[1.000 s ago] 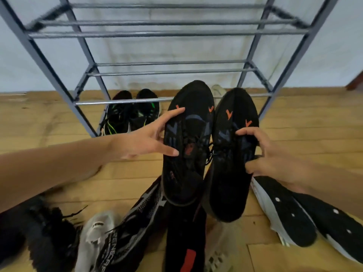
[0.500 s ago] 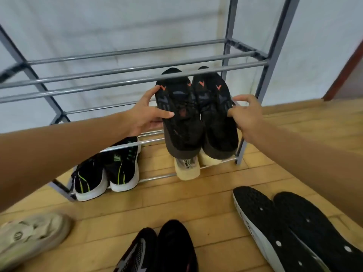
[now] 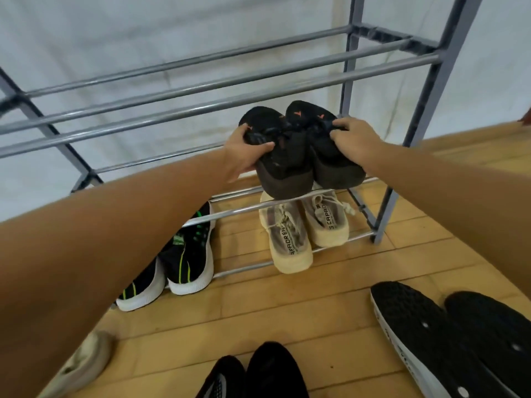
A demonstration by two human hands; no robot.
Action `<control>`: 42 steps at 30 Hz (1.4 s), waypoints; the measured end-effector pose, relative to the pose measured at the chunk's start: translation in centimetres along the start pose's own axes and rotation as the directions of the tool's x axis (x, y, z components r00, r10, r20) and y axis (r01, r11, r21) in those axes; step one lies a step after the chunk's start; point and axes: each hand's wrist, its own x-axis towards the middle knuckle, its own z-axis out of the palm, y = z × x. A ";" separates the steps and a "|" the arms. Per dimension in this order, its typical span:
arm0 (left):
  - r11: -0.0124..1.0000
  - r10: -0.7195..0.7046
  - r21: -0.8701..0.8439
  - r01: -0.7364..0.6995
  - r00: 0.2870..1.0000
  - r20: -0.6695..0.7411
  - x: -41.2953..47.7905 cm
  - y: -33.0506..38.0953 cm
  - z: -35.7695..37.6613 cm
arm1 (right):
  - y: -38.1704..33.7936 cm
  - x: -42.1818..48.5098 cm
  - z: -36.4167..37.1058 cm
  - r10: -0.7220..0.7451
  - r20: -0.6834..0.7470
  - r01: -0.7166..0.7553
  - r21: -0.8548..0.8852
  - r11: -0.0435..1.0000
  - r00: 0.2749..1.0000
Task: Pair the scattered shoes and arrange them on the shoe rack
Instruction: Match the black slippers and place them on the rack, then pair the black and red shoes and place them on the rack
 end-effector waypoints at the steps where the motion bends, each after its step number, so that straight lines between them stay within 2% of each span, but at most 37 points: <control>1: 0.999 0.019 0.032 -0.018 1.000 -0.025 0.2 -0.3 0.2 | 0.1 0.0 0.2 -0.023 -0.013 0.023 -0.020 1.000 1.000; 6: 0.952 0.058 0.301 -0.049 0.998 -0.020 0.5 -0.1 -0.3 | 0.5 -0.1 0.2 -0.089 -0.121 0.081 -0.067 0.994 0.989; 9: 0.950 0.058 0.309 -0.055 0.998 0.000 -0.1 0.0 -0.3 | 0.4 -0.7 0.0 -0.126 -0.225 0.119 -0.046 0.992 0.966; 12: 0.937 0.115 0.334 -0.100 0.993 -0.027 -0.7 -0.3 -0.2 | 0.3 -1.5 -0.3 -0.196 -0.284 0.190 -0.048 0.981 0.939; 16: 0.936 0.148 0.324 -0.140 0.989 0.001 -1.6 -1.3 -0.4 | -0.1 -2.9 0.0 -0.230 -0.308 0.225 -0.053 0.973 0.923; 19: 0.911 0.182 0.371 -0.181 0.983 0.033 -2.4 -1.8 -1.3 | -0.9 -4.4 0.0 -0.280 -0.286 0.246 -0.148 0.958 0.916; 23: 0.883 0.214 0.413 -0.224 0.974 0.071 -4.8 -2.0 -3.3 | -1.7 -7.0 -0.1 -0.392 -0.202 0.317 -0.324 0.892 0.898; 27: 0.869 0.229 0.414 -0.271 0.962 0.148 -9.9 -3.7 -5.9 | -1.8 -10.9 0.0 -0.433 -0.125 0.367 -0.356 0.860 0.893; 30: 0.821 0.248 0.467 -0.329 0.941 0.229 -15.3 -6.3 -8.5 | -1.0 -14.4 0.8 -0.492 -0.007 0.435 -0.458 0.776 0.871; 33: 0.774 0.316 0.503 -0.384 0.923 0.218 -20.4 -8.6 -10.6 | -0.9 -18.4 1.4 -0.501 0.092 0.481 -0.469 0.740 0.860; 35: 0.788 0.258 0.508 -0.348 0.936 0.240 -23.6 -9.5 -11.5 | -1.6 -20.9 1.5 -0.483 0.190 0.512 -0.459 0.726 0.855; 38: 0.763 0.184 0.545 -0.347 0.926 0.331 -28.2 -10.3 -12.7 | -3.0 -24.0 1.5 -0.474 0.375 0.598 -0.381 0.705 0.797; 40: 0.771 0.100 0.548 -0.325 0.911 0.400 -30.2 -10.8 -12.9 | -3.8 -25.9 1.1 -0.443 0.426 0.588 -0.315 0.745 0.789; 42: 0.767 0.021 0.568 -0.299 0.896 0.444 -30.8 -12.0 -12.7 | -3.3 -27.9 1.2 -0.357 0.458 0.513 -0.280 0.811 0.814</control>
